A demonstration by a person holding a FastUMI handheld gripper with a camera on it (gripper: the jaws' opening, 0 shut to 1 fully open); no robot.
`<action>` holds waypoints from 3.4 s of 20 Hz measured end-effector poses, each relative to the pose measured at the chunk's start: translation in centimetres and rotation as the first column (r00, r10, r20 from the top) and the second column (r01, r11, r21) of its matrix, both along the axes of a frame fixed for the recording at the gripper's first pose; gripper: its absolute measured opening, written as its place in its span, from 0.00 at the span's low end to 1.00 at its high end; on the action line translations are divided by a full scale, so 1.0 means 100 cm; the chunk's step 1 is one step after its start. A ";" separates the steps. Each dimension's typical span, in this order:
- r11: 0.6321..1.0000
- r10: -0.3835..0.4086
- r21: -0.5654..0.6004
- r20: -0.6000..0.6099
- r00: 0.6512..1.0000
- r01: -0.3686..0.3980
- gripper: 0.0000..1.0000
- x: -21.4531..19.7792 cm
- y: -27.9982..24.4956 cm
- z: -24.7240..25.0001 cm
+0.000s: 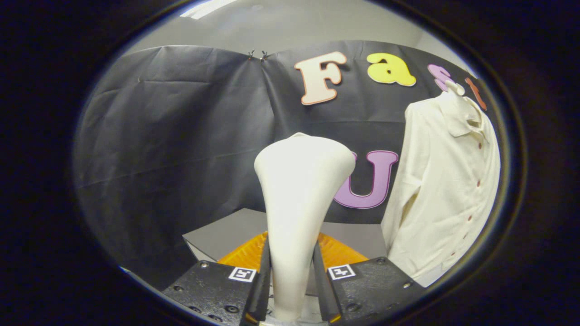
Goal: Iron the clothes twice with a garment steamer, once on the left side and once on the right side.
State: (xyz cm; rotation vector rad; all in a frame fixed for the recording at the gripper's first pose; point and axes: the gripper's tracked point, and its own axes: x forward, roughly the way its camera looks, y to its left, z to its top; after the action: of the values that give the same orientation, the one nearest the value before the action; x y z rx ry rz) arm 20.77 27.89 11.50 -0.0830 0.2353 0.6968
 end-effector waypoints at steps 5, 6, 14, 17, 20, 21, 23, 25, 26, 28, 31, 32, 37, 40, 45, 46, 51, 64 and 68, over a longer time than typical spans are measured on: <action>0.992 -0.119 0.046 0.064 0.991 0.116 0.44 0.010 -0.066 0.027; 0.987 -0.146 0.072 0.071 0.987 0.141 0.44 0.014 -0.078 0.033; 0.918 -0.370 0.215 0.150 0.917 0.335 0.43 0.071 -0.173 0.075; 0.892 -0.429 0.223 0.139 0.893 0.394 0.43 0.097 -0.197 0.072; 0.887 -0.452 0.180 0.155 0.878 0.425 0.43 0.121 -0.209 0.065; 0.887 -0.456 0.167 0.163 0.875 0.431 0.43 0.129 -0.211 0.064; 0.888 -0.457 0.145 0.171 0.873 0.436 0.43 0.143 -0.210 0.059; 0.888 -0.457 0.139 0.173 0.873 0.438 0.43 0.155 -0.209 0.055; 0.885 -0.462 0.147 0.175 0.869 0.441 0.43 0.162 -0.210 0.055; 0.878 -0.473 0.165 0.170 0.864 0.449 0.43 0.174 -0.212 0.052; 0.863 -0.494 0.201 0.145 0.857 0.464 0.43 0.188 -0.219 0.046; 0.859 -0.501 0.205 0.140 0.854 0.470 0.43 0.193 -0.223 0.041; 0.863 -0.493 0.181 0.094 0.865 0.472 0.43 0.200 -0.228 0.011; 0.873 -0.476 0.157 0.069 0.877 0.462 0.43 0.199 -0.228 -0.012; 0.872 -0.475 0.143 0.012 0.880 0.469 0.43 0.188 -0.233 -0.038; 0.872 -0.475 0.136 0.000 0.880 0.471 0.43 0.185 -0.234 -0.044; 0.881 -0.463 0.081 -0.060 0.884 0.467 0.44 0.171 -0.230 -0.093; 0.880 -0.454 0.062 -0.184 0.872 0.471 0.44 0.147 -0.238 -0.190; 0.886 -0.445 0.039 -0.210 0.871 0.462 0.44 0.140 -0.242 -0.221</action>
State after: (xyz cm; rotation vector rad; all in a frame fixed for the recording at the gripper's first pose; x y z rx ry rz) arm 34.78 3.73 -10.63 0.1256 0.3982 0.2406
